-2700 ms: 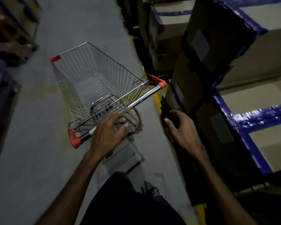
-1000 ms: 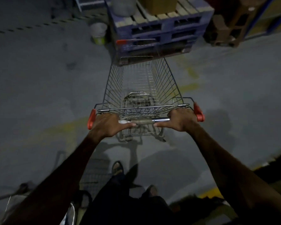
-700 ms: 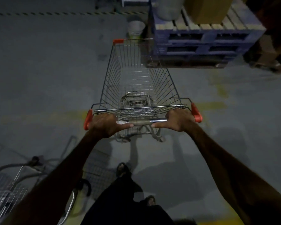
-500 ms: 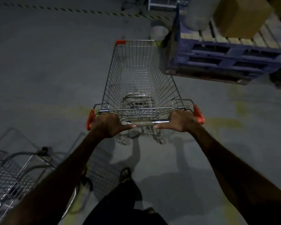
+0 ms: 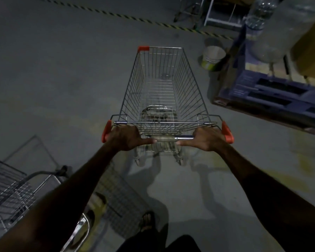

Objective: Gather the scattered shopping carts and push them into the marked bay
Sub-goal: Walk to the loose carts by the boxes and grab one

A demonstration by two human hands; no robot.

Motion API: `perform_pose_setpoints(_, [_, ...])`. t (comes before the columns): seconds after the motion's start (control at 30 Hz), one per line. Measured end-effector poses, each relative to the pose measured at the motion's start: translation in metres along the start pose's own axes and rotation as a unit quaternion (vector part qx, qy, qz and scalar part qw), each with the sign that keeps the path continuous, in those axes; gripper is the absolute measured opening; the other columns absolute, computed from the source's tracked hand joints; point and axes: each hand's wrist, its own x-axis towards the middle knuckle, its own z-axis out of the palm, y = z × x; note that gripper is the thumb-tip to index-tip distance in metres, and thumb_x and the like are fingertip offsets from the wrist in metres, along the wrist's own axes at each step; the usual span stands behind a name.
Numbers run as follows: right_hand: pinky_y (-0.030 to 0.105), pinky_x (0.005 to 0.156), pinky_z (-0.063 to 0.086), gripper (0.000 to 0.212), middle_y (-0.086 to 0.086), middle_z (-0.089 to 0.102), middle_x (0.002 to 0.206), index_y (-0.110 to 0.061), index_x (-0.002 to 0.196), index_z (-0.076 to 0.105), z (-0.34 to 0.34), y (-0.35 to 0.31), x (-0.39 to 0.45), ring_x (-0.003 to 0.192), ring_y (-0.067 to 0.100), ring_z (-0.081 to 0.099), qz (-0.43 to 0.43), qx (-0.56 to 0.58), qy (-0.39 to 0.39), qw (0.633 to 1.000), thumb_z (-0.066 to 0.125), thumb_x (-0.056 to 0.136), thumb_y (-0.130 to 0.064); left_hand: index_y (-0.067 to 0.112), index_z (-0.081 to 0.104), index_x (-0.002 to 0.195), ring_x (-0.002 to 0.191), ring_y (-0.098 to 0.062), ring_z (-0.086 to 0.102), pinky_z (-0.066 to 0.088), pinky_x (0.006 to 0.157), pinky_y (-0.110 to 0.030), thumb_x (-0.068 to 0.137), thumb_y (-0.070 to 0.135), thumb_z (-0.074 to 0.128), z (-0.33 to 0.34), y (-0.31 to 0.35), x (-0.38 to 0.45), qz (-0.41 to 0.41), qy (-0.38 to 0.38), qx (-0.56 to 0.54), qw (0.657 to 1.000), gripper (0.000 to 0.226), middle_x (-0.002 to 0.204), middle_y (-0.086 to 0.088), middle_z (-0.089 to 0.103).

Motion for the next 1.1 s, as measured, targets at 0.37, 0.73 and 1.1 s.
perform_pose_setpoints(0.37, [0.04, 0.073, 0.06, 0.096, -0.006, 0.05, 0.048, -0.024, 0.054, 0.05, -0.046, 0.038, 0.127, 0.048, 0.014, 0.052, -0.01, 0.025, 0.011, 1.0, 0.025, 0.055, -0.117, 0.015, 0.055, 0.056, 0.058, -0.014, 0.061, 0.036, 0.063, -0.029, 0.084, 0.096, 0.042, -0.045, -0.032, 0.138, 0.026, 0.005, -0.002, 1.0, 0.087, 0.058, -0.003, 0.063])
perform_pose_setpoints(0.73, [0.031, 0.062, 0.047, 0.1, -0.002, 0.066, 0.063, -0.019, 0.061, 0.062, -0.111, 0.11, 0.264, 0.061, 0.015, 0.064, 0.021, 0.015, 0.016, 1.0, 0.032, 0.058, -0.114, 0.016, 0.061, 0.054, 0.062, -0.012, 0.063, 0.048, 0.106, -0.057, 0.055, 0.118, 0.02, -0.1, -0.035, 0.313, -0.024, -0.01, -0.013, 1.0, 0.11, 0.052, 0.006, 0.06])
perform_pose_setpoints(1.1, [0.033, 0.068, 0.053, 0.097, -0.002, 0.064, 0.06, -0.021, 0.06, 0.056, -0.17, 0.161, 0.413, 0.06, 0.016, 0.064, 0.011, 0.025, 0.004, 1.0, 0.031, 0.059, -0.114, 0.017, 0.063, 0.054, 0.066, -0.015, 0.063, 0.044, 0.108, -0.06, 0.054, 0.118, 0.018, -0.15, -0.061, 0.471, -0.035, -0.026, -0.038, 0.998, 0.111, 0.056, 0.006, 0.062])
